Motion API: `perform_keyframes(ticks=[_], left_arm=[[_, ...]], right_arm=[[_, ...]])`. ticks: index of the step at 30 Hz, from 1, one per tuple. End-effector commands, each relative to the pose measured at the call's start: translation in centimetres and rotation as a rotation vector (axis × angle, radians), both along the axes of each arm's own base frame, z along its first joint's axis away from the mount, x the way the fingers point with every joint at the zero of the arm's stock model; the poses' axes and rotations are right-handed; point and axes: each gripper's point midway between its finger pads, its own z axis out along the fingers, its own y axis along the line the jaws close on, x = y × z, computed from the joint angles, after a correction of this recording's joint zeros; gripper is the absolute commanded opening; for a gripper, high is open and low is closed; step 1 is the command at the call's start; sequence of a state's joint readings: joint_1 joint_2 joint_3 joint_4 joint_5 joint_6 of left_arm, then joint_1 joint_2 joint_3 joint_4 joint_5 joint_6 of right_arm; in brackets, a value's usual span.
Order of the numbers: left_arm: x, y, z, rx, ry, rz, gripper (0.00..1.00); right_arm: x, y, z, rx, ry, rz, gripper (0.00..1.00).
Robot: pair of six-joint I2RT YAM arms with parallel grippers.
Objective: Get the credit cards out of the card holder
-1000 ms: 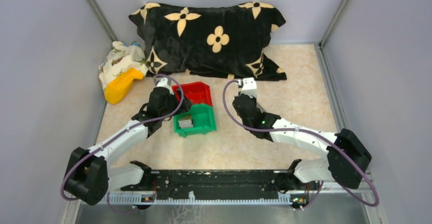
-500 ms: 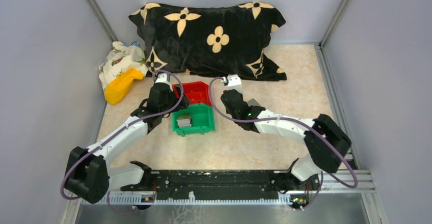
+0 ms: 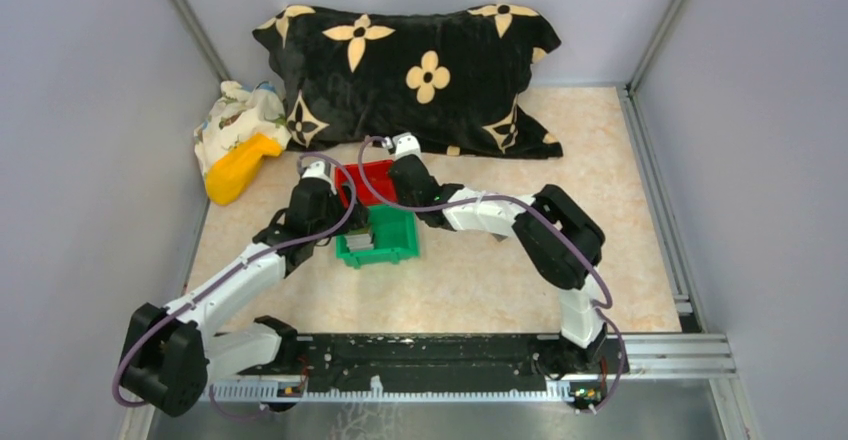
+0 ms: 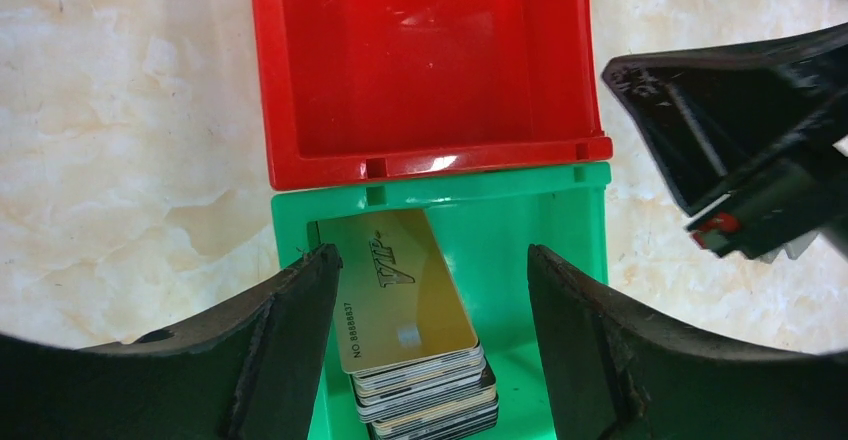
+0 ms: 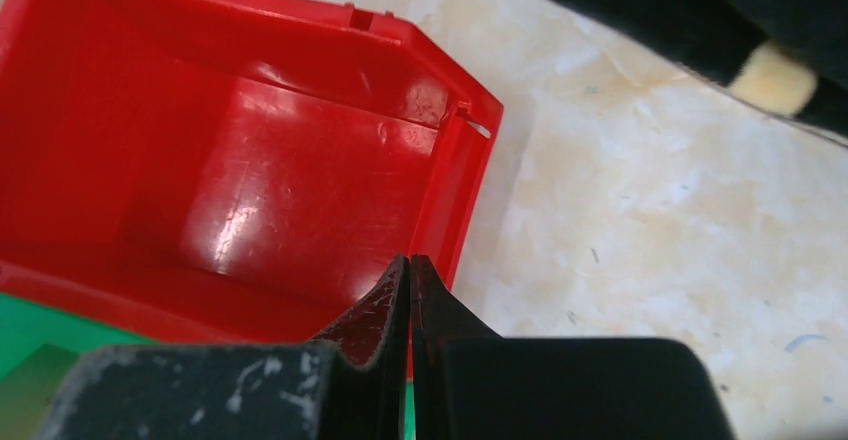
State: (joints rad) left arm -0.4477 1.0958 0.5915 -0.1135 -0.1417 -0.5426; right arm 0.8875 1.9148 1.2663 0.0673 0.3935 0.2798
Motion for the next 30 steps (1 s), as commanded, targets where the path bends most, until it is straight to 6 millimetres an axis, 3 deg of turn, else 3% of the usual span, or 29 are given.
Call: perform_keyframes(ticks=[1, 12, 23, 30], left_arm=[[0.1, 1.1, -0.7, 0.036, 0.007, 0.050, 0.75], [2.2, 1.7, -0.4, 0.101, -0.007, 0.086, 0.75], [3.0, 1.0, 0.1, 0.081, -0.019, 0.074, 0.76], [3.8, 0.8, 1.1, 0.080, -0.032, 0.073, 0.76]], right_arm=[[1.3, 2.9, 0.7, 0.052, -0.031, 0.060, 0.00], [0.6, 2.7, -1.6, 0.033, 0.008, 0.076, 0.00], [-0.5, 2.9, -0.4, 0.067, 0.010, 0.111, 0.00], [-1.4, 2.3, -1.8, 0.035, 0.034, 0.107, 0.00]])
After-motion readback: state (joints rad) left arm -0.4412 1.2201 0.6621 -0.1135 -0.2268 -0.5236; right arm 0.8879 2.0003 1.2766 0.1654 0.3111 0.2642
